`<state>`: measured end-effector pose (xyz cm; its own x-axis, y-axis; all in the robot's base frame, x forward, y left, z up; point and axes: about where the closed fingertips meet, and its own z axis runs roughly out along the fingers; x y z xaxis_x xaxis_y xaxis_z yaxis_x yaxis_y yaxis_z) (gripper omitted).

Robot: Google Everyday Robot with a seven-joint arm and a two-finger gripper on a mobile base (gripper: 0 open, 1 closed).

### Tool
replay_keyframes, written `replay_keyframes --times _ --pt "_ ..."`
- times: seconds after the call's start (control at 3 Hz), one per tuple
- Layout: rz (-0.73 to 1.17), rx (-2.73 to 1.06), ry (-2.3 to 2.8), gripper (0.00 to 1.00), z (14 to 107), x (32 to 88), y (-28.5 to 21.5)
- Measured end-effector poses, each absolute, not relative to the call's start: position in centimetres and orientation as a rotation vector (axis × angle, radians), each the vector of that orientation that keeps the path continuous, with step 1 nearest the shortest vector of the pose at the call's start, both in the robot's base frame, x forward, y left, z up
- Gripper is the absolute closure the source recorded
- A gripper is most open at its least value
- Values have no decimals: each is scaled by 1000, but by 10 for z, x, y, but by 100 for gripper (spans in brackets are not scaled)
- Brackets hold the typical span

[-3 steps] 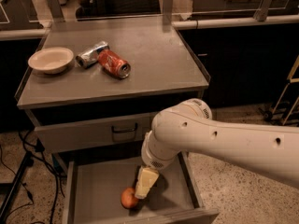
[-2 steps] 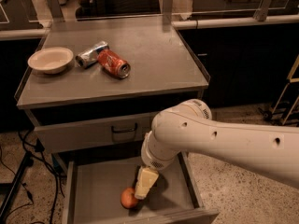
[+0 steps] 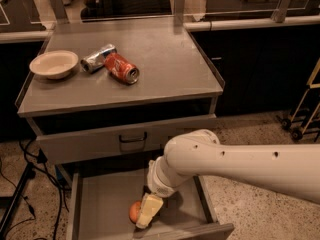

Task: Pick orange from middle drawer and place on counter

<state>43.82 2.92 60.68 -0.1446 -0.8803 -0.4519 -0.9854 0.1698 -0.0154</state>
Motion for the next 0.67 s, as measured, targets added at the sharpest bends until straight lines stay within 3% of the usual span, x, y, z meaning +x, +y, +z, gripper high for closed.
replay_keyframes --times 0.67 --pt "487 -1756 2087 0 580 444 42"
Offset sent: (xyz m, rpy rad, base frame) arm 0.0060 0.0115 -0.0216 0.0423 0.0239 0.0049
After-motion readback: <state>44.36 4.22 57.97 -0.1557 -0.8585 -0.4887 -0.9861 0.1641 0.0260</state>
